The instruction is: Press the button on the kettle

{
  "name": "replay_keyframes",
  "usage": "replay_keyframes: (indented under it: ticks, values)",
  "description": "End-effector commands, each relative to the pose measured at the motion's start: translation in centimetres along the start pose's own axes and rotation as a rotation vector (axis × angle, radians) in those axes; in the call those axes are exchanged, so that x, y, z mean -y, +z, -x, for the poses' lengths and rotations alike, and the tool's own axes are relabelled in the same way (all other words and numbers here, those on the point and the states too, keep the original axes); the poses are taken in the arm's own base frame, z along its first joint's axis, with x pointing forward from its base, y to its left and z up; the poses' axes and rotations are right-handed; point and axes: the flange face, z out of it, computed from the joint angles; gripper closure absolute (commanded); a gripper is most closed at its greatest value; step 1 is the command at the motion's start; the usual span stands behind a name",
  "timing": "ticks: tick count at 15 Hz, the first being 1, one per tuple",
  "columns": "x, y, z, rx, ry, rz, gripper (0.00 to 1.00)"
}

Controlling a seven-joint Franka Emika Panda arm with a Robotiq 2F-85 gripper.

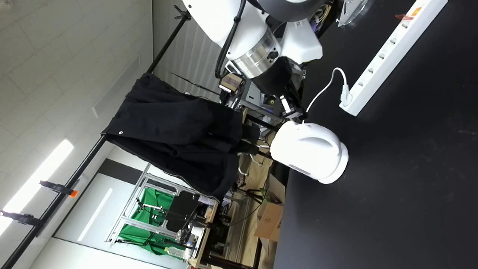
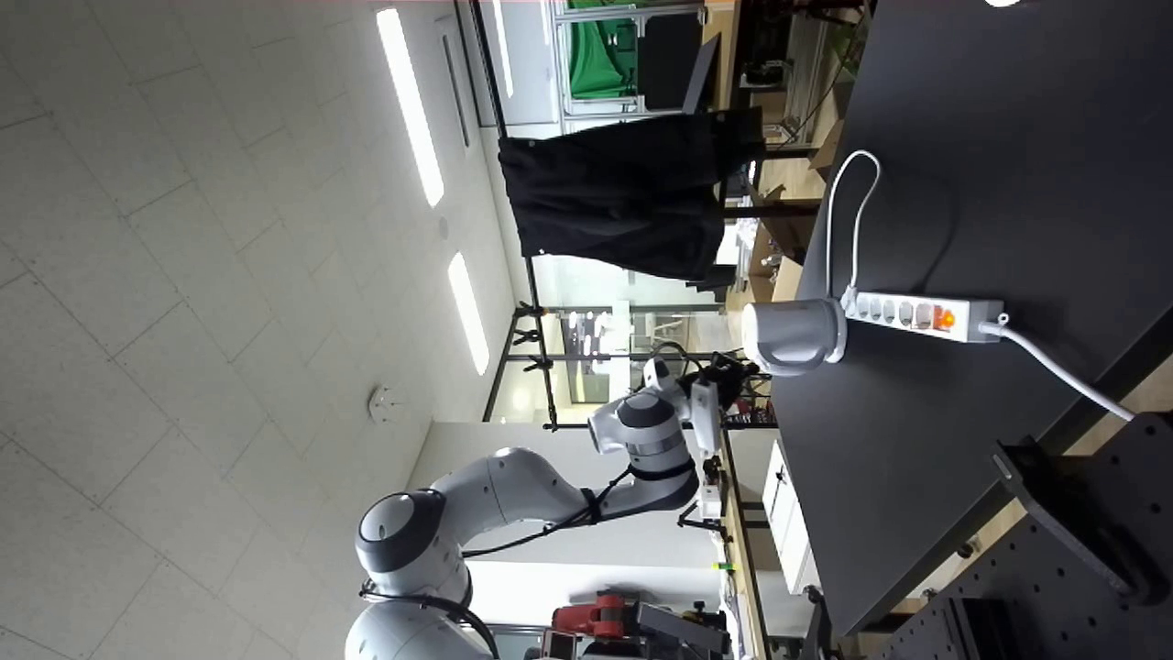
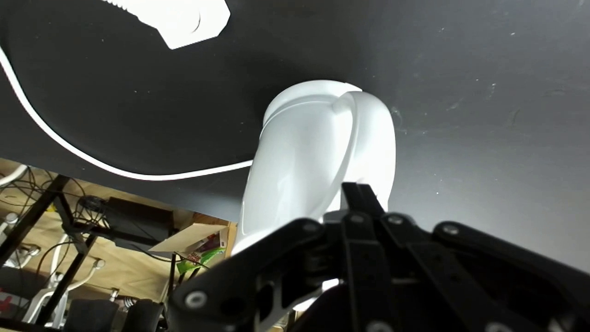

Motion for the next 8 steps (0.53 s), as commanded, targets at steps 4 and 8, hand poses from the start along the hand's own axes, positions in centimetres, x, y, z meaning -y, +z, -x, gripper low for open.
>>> replay_keyframes:
  ticks: [4, 8]
  values:
    - [0.1, 1.7, -0.6, -0.041, 0.029, 0.008, 1.00]
    - [0.3, 2.4, -0.6, -0.058, 0.038, 0.007, 1.00]
